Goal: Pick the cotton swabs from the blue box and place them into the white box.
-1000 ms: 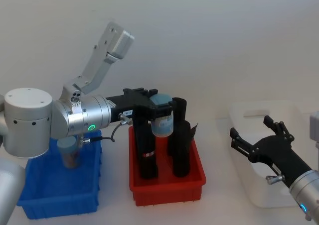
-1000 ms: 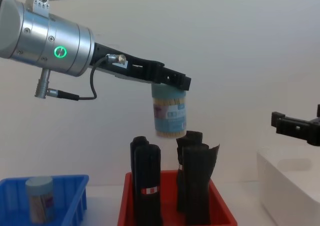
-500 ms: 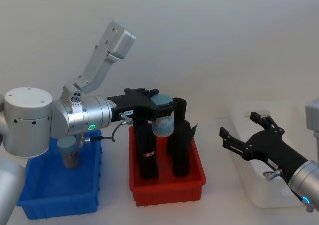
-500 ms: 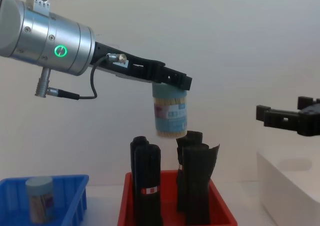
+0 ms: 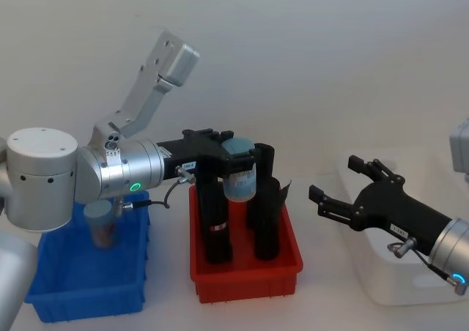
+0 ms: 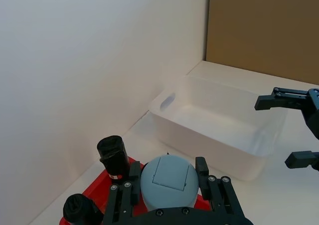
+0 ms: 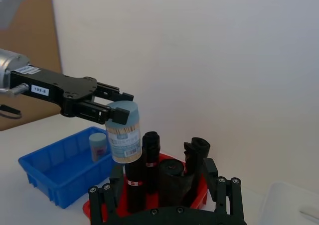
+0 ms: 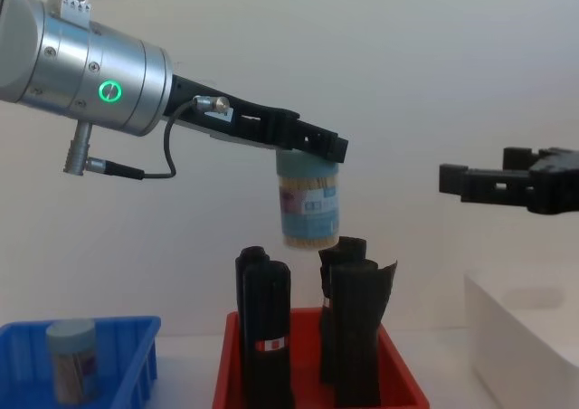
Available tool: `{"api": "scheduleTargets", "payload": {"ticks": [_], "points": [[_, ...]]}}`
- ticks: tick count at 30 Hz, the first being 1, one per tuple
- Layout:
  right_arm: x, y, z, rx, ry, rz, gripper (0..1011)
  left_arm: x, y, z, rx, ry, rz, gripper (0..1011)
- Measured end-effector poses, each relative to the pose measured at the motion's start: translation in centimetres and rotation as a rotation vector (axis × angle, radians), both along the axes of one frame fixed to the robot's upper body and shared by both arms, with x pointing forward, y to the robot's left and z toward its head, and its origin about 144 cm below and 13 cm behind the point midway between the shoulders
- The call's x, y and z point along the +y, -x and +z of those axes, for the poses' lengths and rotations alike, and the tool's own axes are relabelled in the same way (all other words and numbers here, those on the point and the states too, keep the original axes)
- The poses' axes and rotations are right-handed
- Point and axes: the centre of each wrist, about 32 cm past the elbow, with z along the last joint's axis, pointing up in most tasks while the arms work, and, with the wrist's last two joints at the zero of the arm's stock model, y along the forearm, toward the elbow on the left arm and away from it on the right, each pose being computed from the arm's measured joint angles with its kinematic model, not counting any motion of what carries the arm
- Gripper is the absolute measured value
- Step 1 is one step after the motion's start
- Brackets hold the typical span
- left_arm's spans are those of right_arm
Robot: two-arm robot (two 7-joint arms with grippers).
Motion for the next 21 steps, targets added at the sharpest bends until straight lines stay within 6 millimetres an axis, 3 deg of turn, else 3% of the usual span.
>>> {"api": "scheduleTargets", "payload": {"ticks": [9, 21], "points": [[-0.6, -1.0, 0.8, 0.011, 0.004, 0.085, 1002, 0.0, 0.0, 0.0, 0.000, 0.000, 0.000, 669], [-1.2, -3.0, 0.3, 0.045, -0.002, 0.160, 1002, 0.0, 0.0, 0.0, 0.000, 0.000, 0.000, 669]]}}
